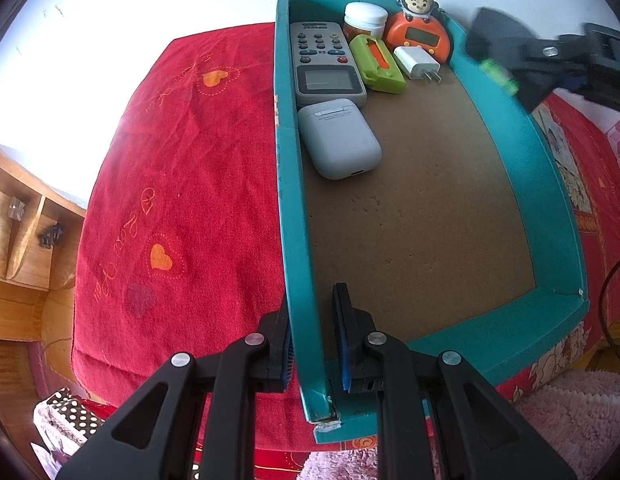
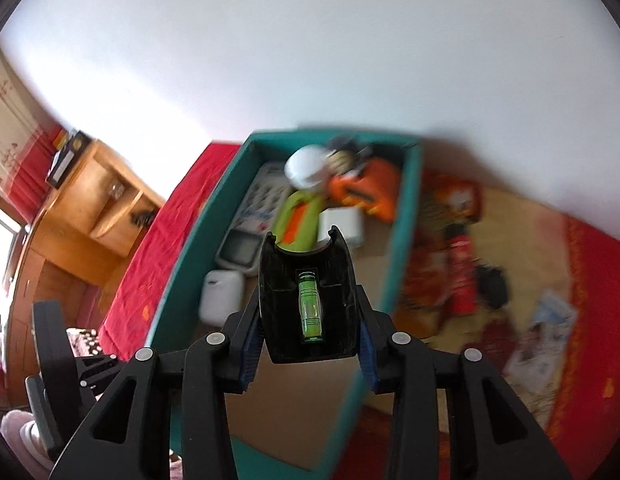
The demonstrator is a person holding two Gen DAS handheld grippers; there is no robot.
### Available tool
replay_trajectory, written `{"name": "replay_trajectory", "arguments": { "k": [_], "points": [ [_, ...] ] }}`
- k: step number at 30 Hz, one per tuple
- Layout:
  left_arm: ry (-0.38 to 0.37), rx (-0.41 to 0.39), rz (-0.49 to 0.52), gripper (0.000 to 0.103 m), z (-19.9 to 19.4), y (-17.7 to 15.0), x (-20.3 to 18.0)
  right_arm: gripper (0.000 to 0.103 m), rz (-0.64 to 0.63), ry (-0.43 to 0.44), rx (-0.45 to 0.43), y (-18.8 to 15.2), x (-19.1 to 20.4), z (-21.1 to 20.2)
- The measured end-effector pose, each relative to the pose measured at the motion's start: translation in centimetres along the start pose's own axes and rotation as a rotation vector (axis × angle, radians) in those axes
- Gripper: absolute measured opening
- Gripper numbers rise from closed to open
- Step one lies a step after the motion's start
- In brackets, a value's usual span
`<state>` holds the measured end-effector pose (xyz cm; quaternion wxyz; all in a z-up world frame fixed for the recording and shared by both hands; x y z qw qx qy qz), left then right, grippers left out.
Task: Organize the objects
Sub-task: 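Carry the black spirit level into the tray with the right gripper, then set the spirit level beside the earbud case and open the right gripper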
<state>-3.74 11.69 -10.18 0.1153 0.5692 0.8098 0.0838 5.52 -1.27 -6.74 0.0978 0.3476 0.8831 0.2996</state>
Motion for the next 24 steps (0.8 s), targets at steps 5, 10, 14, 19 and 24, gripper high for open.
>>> {"name": "replay_trajectory", "arguments": {
  "k": [5,10,14,19,24],
  "points": [
    [-0.009,-0.005,-0.001,0.015,0.0,0.0,0.2,0.041,-0.010,0.008,0.068,0.0,2.1,3.5],
    [-0.019,-0.010,-0.007,0.015,-0.1,-0.2,0.5,0.041,-0.018,0.009,0.126,-0.7,2.8,6.4],
    [-0.027,-0.013,-0.008,0.015,-0.2,-0.3,0.6,0.041,-0.009,0.023,0.138,-0.9,2.7,7.3],
    [-0.035,-0.013,-0.005,0.015,-0.3,-0.5,0.9,0.042,0.002,0.044,0.155,-1.1,2.4,7.3],
    [-0.042,-0.012,-0.002,0.015,-0.4,-0.5,1.2,0.051,-0.067,-0.003,0.143,-0.6,2.7,5.5]
  ]
}}
Point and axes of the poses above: each gripper's, at about its wrist camera, not at the fingertips, and z roughly the way its jaws point, x to its left, y to its top, the point moved 4 cm from there along z, roughly the way its jaws point, and after that the axes turned 14 degrees about -z, right-handed, at the moved point
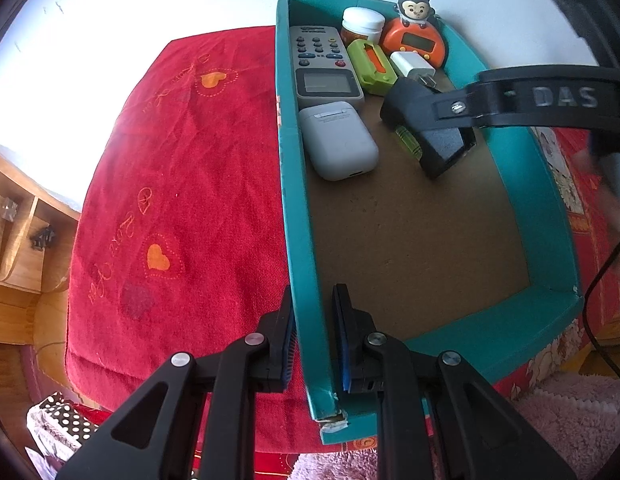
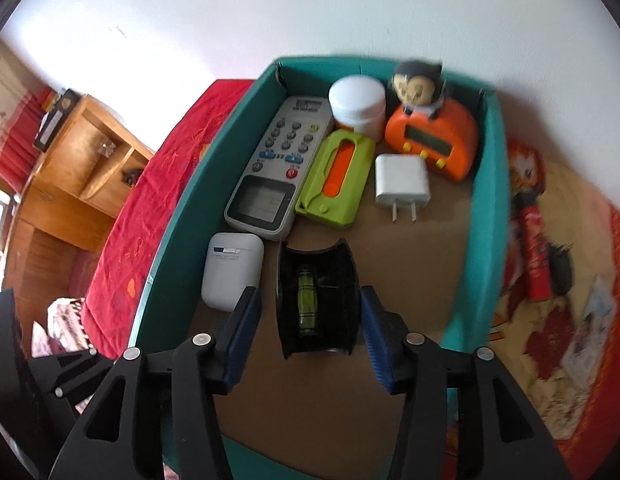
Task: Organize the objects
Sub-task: 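Set the spirit level beside the earbud case and open the right gripper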
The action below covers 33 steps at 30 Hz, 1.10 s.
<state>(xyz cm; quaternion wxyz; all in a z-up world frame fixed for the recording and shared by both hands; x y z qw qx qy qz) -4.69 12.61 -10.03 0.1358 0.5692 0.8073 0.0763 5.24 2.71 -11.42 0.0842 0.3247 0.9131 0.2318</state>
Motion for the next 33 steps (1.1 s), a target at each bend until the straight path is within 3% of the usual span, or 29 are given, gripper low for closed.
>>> {"name": "replay_trajectory", "arguments": {
  "k": [4,7,9,15,26,30,33],
  "points": [
    [-0.003,0.001,0.002,0.015,0.0,0.1,0.1,0.051,-0.035,-0.005,-0.013,-0.2,-0.5,-1.9],
    [-0.003,0.002,0.003,0.015,0.0,0.1,0.1,0.051,-0.050,-0.095,0.014,-0.4,-1.4,-2.4],
    [-0.002,0.002,0.004,0.015,0.0,0.1,0.1,0.044,-0.051,-0.129,0.038,-0.7,-2.1,-2.1],
    [-0.002,0.003,0.005,0.015,0.0,0.1,0.1,0.034,-0.085,-0.096,0.068,-0.7,-1.3,-1.3],
    [-0.003,0.001,0.001,0.014,0.0,0.1,0.2,0.034,-0.025,-0.018,0.126,-1.1,0.0,1.7],
    [-0.004,0.000,0.000,0.014,0.0,0.0,0.3,0.034,0.031,0.099,0.124,-0.5,1.0,2.3],
    [-0.004,0.000,-0.001,0.014,0.1,0.0,0.3,0.034,0.010,0.090,0.113,0.0,1.7,2.5]
  ]
}}
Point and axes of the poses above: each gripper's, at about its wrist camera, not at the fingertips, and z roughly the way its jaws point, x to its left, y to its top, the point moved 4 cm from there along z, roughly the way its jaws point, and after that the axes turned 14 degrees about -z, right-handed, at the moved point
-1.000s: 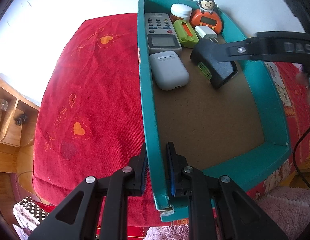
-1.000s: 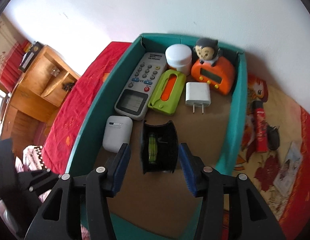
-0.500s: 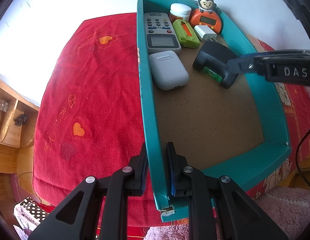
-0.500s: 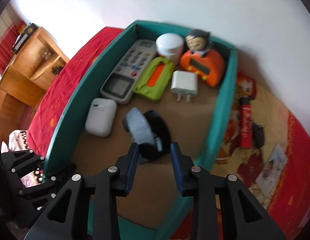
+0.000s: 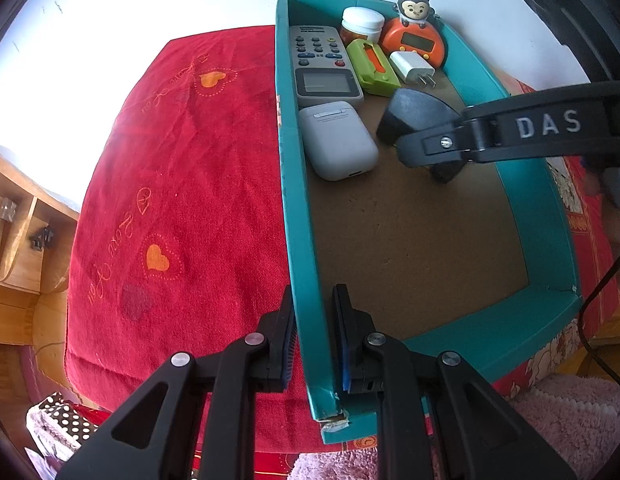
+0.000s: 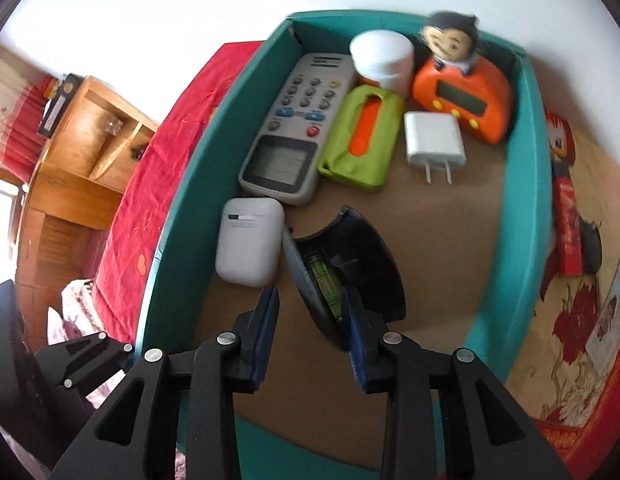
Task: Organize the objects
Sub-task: 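Set the spirit level beside the earbud case and open the right gripper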
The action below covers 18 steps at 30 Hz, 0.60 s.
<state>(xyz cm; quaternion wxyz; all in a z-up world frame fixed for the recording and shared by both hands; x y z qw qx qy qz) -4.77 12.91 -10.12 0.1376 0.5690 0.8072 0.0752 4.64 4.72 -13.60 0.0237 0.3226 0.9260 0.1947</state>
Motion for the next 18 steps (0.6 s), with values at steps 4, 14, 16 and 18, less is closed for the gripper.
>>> {"name": "replay_trajectory", "arguments": {
  "k": [4,14,16,18],
  "points": [
    [0.000,0.000,-0.001,0.014,0.0,-0.1,0.0,0.034,-0.008,0.018,-0.017,0.7,0.7,0.1],
    [0.000,0.001,0.002,0.014,0.0,-0.1,0.1,0.048,-0.071,-0.036,-0.097,0.8,0.7,-3.9],
    [0.001,0.002,0.004,0.014,0.0,-0.1,0.1,0.048,-0.086,-0.045,-0.113,0.6,0.4,-4.9],
    [0.002,0.003,0.005,0.014,0.0,-0.1,0.0,0.048,-0.089,-0.058,-0.134,0.0,0.0,-6.4]
  ]
}}
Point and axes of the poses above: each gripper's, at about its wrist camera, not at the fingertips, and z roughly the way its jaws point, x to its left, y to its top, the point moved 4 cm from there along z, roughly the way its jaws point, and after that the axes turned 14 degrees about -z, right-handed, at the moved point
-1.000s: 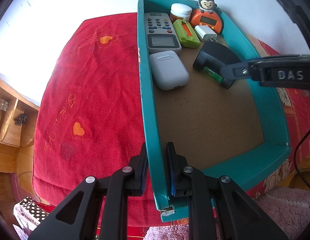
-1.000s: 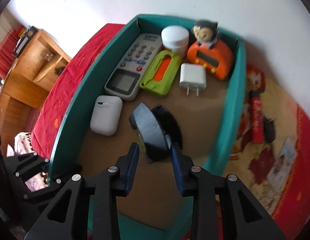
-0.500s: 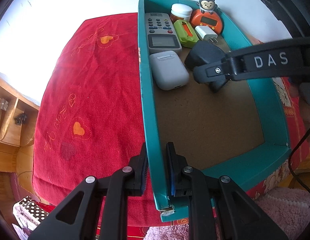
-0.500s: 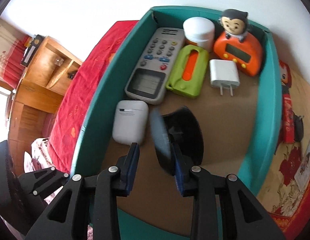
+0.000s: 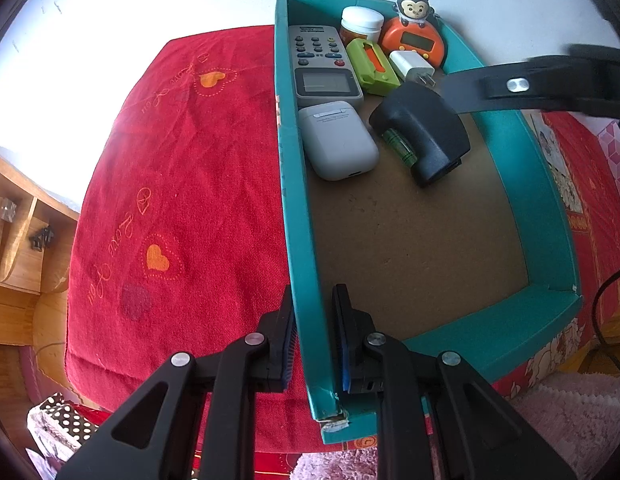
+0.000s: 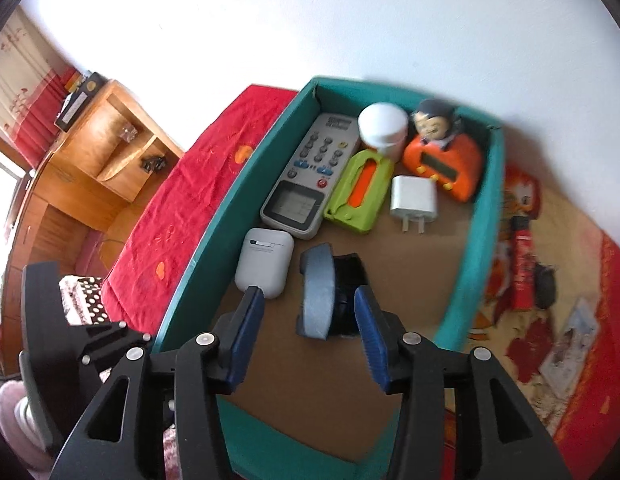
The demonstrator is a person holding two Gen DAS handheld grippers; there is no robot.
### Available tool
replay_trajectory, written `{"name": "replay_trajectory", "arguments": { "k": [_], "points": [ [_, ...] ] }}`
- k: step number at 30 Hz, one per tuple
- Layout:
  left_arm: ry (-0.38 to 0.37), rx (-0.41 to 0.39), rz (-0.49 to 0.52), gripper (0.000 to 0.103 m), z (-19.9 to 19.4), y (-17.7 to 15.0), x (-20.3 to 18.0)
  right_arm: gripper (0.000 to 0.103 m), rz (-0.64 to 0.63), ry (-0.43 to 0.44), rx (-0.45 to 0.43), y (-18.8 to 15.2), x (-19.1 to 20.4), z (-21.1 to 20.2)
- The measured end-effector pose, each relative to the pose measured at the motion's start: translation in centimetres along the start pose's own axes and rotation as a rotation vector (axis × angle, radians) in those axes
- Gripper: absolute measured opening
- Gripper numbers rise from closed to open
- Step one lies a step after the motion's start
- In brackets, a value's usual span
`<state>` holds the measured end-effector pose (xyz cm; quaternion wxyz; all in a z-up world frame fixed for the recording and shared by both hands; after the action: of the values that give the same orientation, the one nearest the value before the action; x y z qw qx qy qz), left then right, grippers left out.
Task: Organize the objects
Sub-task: 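Set the spirit level beside the earbud case and open the right gripper, then move the right gripper to the red lighter and grasp it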
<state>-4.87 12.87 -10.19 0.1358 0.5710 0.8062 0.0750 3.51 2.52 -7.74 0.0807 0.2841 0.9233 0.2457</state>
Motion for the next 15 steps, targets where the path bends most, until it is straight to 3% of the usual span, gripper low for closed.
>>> {"name": "replay_trajectory", "arguments": {
  "k": [9,15],
  "points": [
    [0.001,0.000,-0.003,0.014,0.0,0.0,-0.1,0.049,0.060,-0.094,-0.071,-3.0,-4.5,-5.7],
    [0.006,0.000,-0.003,0.014,0.0,0.1,-0.1,0.049,0.182,-0.159,-0.044,-5.4,-9.8,-5.5]
  ]
}}
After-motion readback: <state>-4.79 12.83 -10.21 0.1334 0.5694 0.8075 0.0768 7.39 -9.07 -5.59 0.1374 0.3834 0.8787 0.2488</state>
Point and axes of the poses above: each gripper's, at about its wrist camera, not at the fingertips, and z roughly the way its jaws point, x to its left, y to its top, the point moved 4 cm from there along z, roughly the way its jaws point, and after that the axes turned 14 degrees about -z, right-handed, at the moved point
